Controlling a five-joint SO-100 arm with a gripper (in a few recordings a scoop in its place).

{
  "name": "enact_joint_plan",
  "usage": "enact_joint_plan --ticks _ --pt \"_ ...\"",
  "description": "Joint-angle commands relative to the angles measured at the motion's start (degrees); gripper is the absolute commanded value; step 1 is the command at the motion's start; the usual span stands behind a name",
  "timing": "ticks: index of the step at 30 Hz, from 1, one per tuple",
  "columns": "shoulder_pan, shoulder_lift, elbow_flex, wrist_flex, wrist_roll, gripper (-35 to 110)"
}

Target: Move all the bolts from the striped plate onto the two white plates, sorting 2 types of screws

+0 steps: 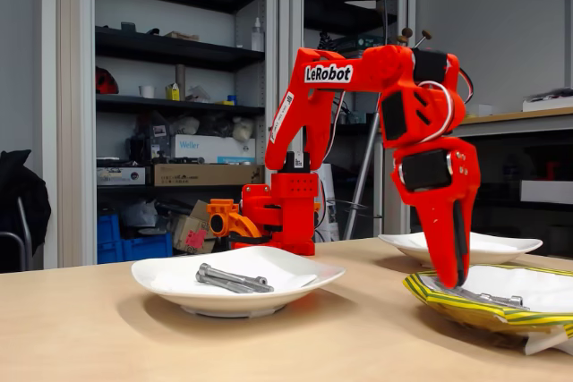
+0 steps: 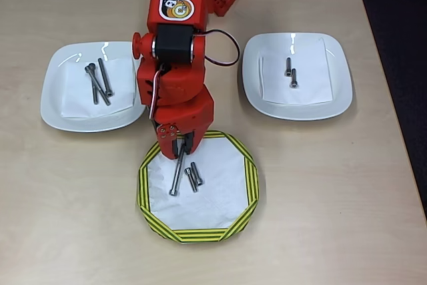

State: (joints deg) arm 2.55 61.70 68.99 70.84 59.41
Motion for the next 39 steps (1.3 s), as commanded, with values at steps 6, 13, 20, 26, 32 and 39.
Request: enact_joint_plan --ticks 6,13,20,26,32,39 --pt "1.9 2.6 0.4 -1.8 0.0 7" --pt "1.8 -1.0 -2.1 -2.8 1.3 6" --pt "1.8 -6.2 -7.4 -2.8 1.8 6" --pt "2.2 -10.6 -11.6 -2.9 2.3 1" --pt "2.5 -10.1 -13.9 0.4 1.4 0" --pt "4.0 -2.2 -13.9 8.3 -0.2 0"
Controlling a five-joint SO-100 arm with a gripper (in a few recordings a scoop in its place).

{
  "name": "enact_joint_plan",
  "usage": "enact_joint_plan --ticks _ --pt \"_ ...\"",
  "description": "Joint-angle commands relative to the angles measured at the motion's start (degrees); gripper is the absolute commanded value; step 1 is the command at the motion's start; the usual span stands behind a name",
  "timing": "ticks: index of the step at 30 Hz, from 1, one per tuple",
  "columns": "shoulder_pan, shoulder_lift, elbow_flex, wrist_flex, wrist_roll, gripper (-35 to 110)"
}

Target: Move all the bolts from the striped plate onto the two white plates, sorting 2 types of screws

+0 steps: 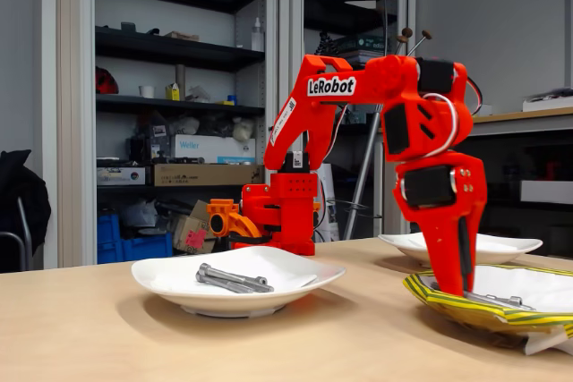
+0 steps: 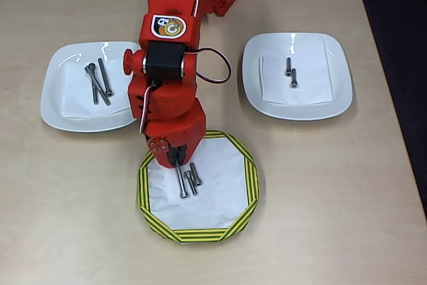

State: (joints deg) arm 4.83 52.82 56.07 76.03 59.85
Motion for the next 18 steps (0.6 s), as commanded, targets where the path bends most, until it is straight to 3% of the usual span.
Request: enact_joint_plan --ticks 1,10,18 --pt "2.1 8.1 -1.0 4.4 -1.1 0" --pt "9.0 20.0 -1.4 14.2 -7.7 0" --pt "19.2 27.2 7.9 18.7 -14.4 0"
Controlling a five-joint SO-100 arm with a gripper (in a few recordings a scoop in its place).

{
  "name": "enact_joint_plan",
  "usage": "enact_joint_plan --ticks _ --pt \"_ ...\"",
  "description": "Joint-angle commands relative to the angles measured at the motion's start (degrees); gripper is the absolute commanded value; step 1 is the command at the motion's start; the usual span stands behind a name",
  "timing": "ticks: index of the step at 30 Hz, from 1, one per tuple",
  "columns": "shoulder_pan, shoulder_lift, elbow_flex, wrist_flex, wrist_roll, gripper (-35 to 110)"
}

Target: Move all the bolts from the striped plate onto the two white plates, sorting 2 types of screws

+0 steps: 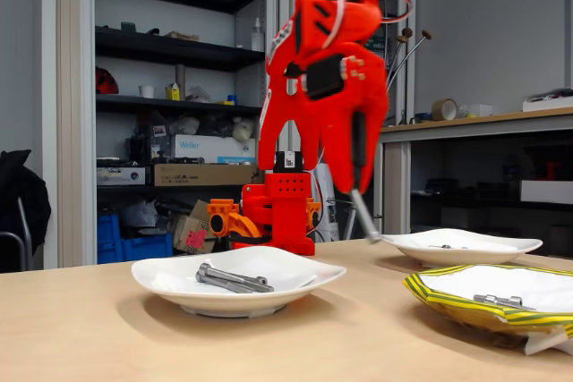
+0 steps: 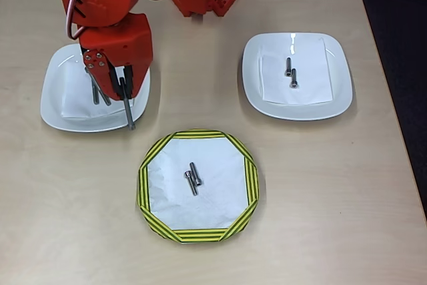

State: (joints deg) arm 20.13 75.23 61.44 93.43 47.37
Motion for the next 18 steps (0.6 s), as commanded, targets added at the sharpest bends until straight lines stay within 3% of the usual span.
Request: enact_joint_plan --ticks 1,9,18 --pt "5.4 5.0 4.0 1.3 -2.9 0" --pt "13.9 0.7 8.6 -1.7 -11.3 0" --pt "14.7 -2.6 8.7 -0.3 -10.6 9"
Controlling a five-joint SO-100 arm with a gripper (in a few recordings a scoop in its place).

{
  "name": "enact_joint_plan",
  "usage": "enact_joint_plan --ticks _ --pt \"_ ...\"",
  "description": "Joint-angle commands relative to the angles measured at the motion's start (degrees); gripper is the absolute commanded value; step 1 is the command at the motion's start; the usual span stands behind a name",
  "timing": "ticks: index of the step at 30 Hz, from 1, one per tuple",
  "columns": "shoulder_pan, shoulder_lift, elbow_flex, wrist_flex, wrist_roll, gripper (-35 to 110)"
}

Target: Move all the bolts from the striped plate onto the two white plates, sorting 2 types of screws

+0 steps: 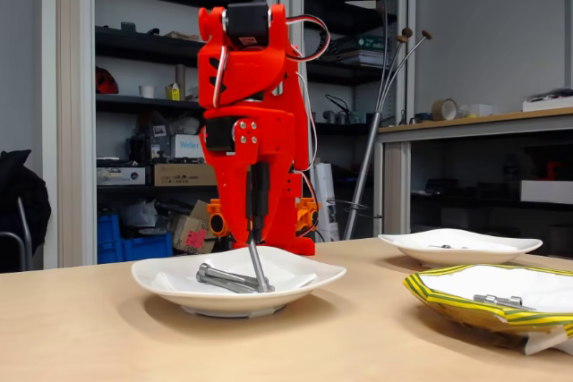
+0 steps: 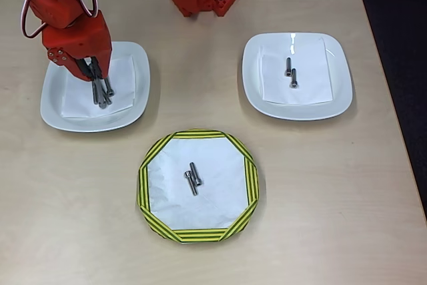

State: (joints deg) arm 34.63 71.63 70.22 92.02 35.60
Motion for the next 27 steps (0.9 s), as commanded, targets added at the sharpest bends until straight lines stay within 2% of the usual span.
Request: enact_joint_plan --ticks 1,7,13,18,27 --pt "-0.1 1.1 -0.2 1.3 1.7 10" --pt "-3.3 2.2 -2.0 3.2 5.4 10" --pt "-11.9 -0.4 -9.1 2.7 12.8 10" --pt "-21.6 -7.9 -18.0 -3.4 18.3 10" --pt "-32.2 -12.9 -17.8 -12.0 24.4 11"
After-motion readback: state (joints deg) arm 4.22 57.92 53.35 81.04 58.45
